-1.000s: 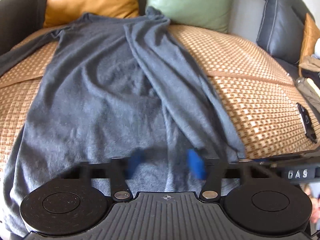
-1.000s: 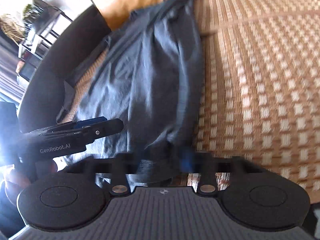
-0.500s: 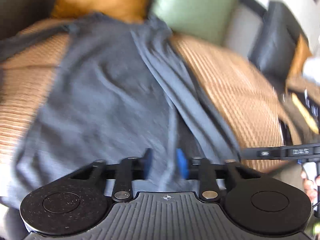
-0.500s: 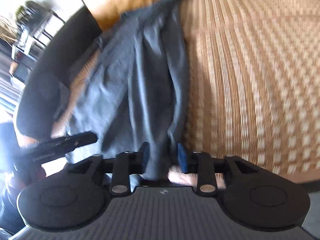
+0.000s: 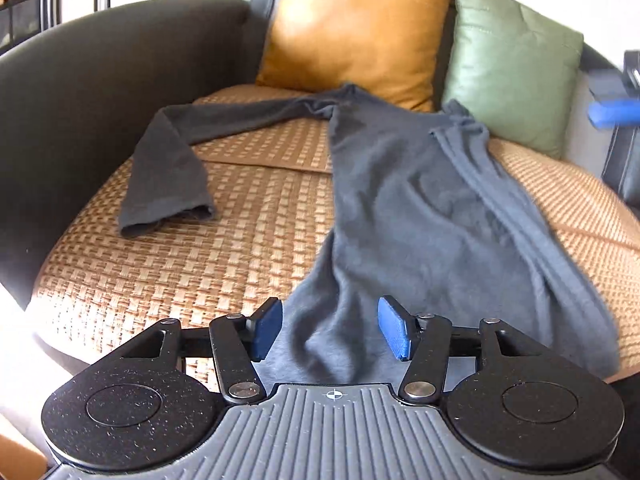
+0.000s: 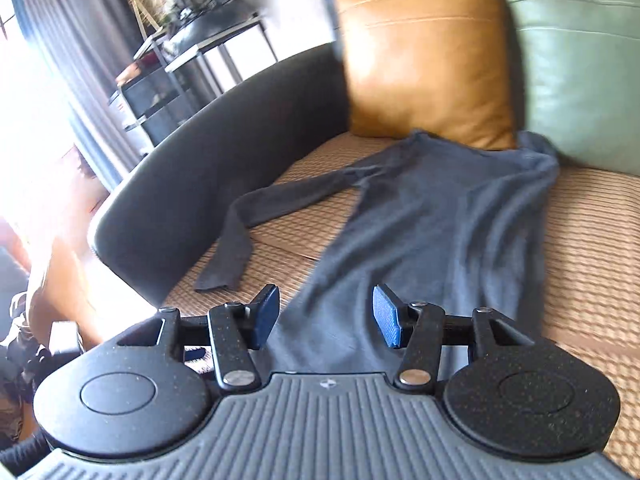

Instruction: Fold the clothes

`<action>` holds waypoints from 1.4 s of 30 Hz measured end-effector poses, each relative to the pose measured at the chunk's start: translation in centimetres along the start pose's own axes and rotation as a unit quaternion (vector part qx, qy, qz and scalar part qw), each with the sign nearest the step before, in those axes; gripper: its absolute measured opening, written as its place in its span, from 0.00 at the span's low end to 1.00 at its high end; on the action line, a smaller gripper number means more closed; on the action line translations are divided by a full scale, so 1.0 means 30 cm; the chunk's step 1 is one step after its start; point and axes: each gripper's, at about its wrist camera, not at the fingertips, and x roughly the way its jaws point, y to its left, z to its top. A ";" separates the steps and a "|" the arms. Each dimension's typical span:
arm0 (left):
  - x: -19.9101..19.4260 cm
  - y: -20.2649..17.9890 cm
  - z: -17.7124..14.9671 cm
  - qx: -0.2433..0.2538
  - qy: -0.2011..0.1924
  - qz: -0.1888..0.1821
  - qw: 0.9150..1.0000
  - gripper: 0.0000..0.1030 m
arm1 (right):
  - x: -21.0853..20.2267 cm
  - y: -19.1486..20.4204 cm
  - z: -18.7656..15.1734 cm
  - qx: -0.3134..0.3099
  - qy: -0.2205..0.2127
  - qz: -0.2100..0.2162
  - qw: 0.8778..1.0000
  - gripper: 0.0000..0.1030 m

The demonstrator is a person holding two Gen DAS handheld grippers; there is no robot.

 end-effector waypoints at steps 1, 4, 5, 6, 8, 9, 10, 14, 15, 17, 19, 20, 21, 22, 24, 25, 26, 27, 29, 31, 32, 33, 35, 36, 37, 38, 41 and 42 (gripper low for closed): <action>0.012 0.011 -0.001 0.001 0.002 -0.001 1.000 0.66 | 0.025 0.014 0.014 -0.002 0.005 0.005 1.000 0.56; 0.031 0.033 0.002 -0.007 0.005 -0.018 1.000 0.68 | 0.101 0.062 0.072 -0.008 0.013 0.009 1.000 0.56; 0.037 0.037 0.004 -0.007 0.004 -0.021 1.000 0.68 | 0.121 0.077 0.095 -0.013 0.013 0.007 1.000 0.56; 0.043 0.042 0.006 -0.008 0.003 -0.025 1.000 0.68 | 0.146 0.093 0.121 -0.020 0.014 0.004 1.000 0.56; 0.057 0.047 0.010 -0.010 0.003 -0.033 0.999 0.69 | 0.208 0.124 0.179 -0.039 0.017 -0.006 0.999 0.56; 0.063 0.048 0.012 -0.011 0.002 -0.038 0.999 0.70 | 0.248 0.140 0.207 -0.054 0.018 -0.011 0.998 0.56; 0.066 0.050 0.012 -0.013 0.002 -0.044 0.999 0.71 | 0.288 0.156 0.234 -0.068 0.020 -0.016 0.997 0.57; 0.083 0.053 0.007 -0.009 0.003 -0.073 0.997 0.72 | 0.462 0.202 0.327 -0.143 0.028 -0.019 0.989 0.63; 0.089 0.053 0.004 -0.007 0.004 -0.075 0.997 0.72 | 0.512 0.206 0.343 -0.166 0.030 -0.017 0.986 0.64; 0.101 0.059 -0.002 -0.006 0.007 -0.082 0.997 0.72 | 0.627 0.211 0.366 -0.209 0.044 -0.033 0.976 0.69; 0.113 0.074 -0.005 -0.011 0.010 -0.092 0.996 0.73 | 0.744 0.212 0.382 -0.252 0.062 -0.054 0.964 0.69; 0.118 0.082 -0.006 -0.016 0.011 -0.098 0.995 0.73 | 0.802 0.209 0.383 -0.274 0.073 -0.066 0.957 0.69; 0.124 0.089 -0.006 -0.020 0.012 -0.104 0.994 0.74 | 0.860 0.204 0.384 -0.291 0.085 -0.078 0.950 0.69; 0.128 0.096 -0.006 -0.024 0.012 -0.109 0.994 0.74 | 0.917 0.196 0.385 -0.303 0.099 -0.092 0.944 0.69; 0.136 0.106 -0.004 -0.029 0.009 -0.116 0.993 0.75 | 1.020 0.173 0.394 -0.311 0.117 -0.113 0.936 0.69; 0.139 0.111 -0.003 -0.031 0.007 -0.120 0.992 0.75 | 1.066 0.160 0.400 -0.313 0.123 -0.121 0.934 0.69; 0.142 0.116 -0.004 -0.035 0.005 -0.123 0.992 0.75 | 1.108 0.147 0.406 -0.315 0.126 -0.127 0.932 0.69; 0.147 0.120 -0.005 -0.039 0.004 -0.125 0.991 0.75 | 1.149 0.135 0.412 -0.318 0.130 -0.133 0.930 0.69; 0.154 0.126 -0.009 -0.046 0.002 -0.129 0.991 0.75 | 1.226 0.115 0.424 -0.325 0.140 -0.146 0.924 0.70; 0.155 0.121 -0.010 -0.042 -0.003 -0.128 0.991 0.75 | 1.293 0.091 0.433 -0.335 0.151 -0.164 0.916 0.70; 0.156 0.119 -0.010 -0.040 -0.004 -0.127 0.991 0.76 | 1.319 0.080 0.436 -0.337 0.155 -0.170 0.913 0.70; 0.157 0.116 -0.011 -0.039 -0.004 -0.127 0.991 0.76 | 1.340 0.070 0.440 -0.337 0.157 -0.174 0.912 0.70; 0.159 0.114 -0.012 -0.043 -0.005 -0.127 0.991 0.78 | 1.370 0.052 0.453 -0.327 0.151 -0.176 0.916 0.70; 0.159 0.113 -0.012 -0.042 -0.005 -0.127 0.991 0.78 | 1.381 0.043 0.461 -0.320 0.147 -0.176 0.919 0.70; 0.160 0.112 -0.012 -0.041 -0.005 -0.127 0.991 0.78 | 1.386 0.037 0.470 -0.311 0.144 -0.174 0.923 0.70; 0.161 0.109 -0.010 -0.040 -0.005 -0.126 0.991 0.76 | 1.385 0.033 0.478 -0.303 0.142 -0.170 0.927 0.71; 0.164 0.093 -0.006 -0.027 -0.004 -0.123 0.992 0.68 | 1.382 0.019 0.504 -0.278 0.134 -0.161 0.938 0.73; 0.167 0.083 -0.006 -0.018 -0.001 -0.126 0.992 0.55 | 1.381 0.015 0.513 -0.269 0.131 -0.157 0.941 0.72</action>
